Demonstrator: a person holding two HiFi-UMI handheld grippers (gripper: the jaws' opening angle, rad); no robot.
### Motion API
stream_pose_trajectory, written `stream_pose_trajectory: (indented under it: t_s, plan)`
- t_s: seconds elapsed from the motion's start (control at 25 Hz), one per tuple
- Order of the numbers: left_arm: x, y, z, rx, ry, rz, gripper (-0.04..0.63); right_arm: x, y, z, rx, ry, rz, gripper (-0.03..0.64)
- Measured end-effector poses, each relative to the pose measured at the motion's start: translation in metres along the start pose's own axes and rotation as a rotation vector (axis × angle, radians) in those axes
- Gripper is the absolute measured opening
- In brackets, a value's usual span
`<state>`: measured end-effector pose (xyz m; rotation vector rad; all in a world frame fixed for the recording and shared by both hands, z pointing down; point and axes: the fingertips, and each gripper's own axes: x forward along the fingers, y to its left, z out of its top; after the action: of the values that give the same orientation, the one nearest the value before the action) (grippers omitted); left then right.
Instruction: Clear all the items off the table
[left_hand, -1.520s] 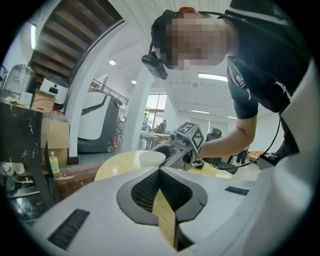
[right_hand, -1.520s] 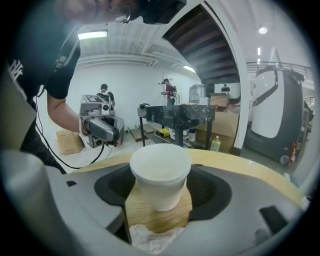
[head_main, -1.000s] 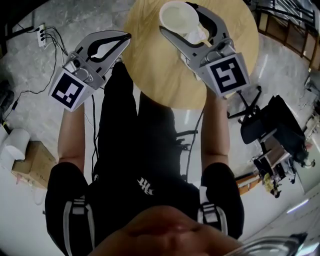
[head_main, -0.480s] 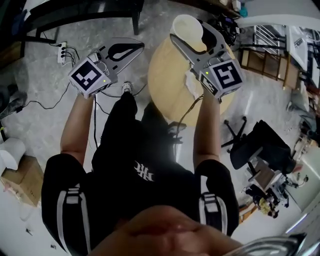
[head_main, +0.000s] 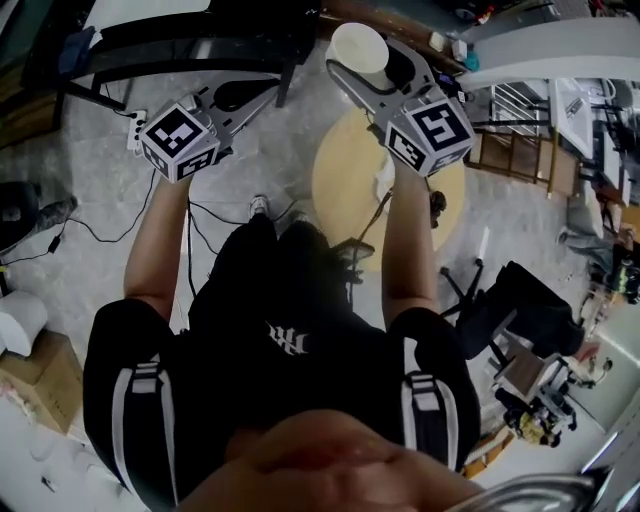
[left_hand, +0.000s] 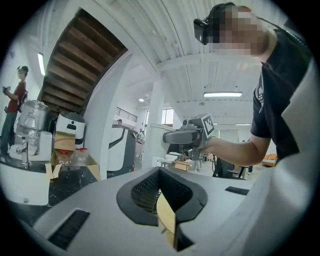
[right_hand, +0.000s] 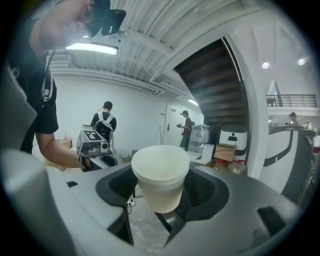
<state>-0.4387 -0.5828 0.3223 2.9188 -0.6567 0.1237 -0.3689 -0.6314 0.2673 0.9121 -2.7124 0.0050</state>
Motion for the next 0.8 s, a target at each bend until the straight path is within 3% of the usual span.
stream_pose_trajectory:
  t_s: [0.32,0.48,0.8]
  plan:
    - [-0.010,0.045,0.019,-0.023,-0.051,0.054,0.012,0.047,0.001,0.011,0.001,-0.017,0.051,0.298]
    - [-0.005,0.074,0.020,-0.002,-0.038,0.085,0.012,0.069,-0.016,0.004,0.008,-0.016,0.057,0.298]
    - [0.023,0.148,-0.021,-0.008,0.006,0.141,0.012,0.146,-0.065,-0.057,0.103,0.009,0.076,0.298]
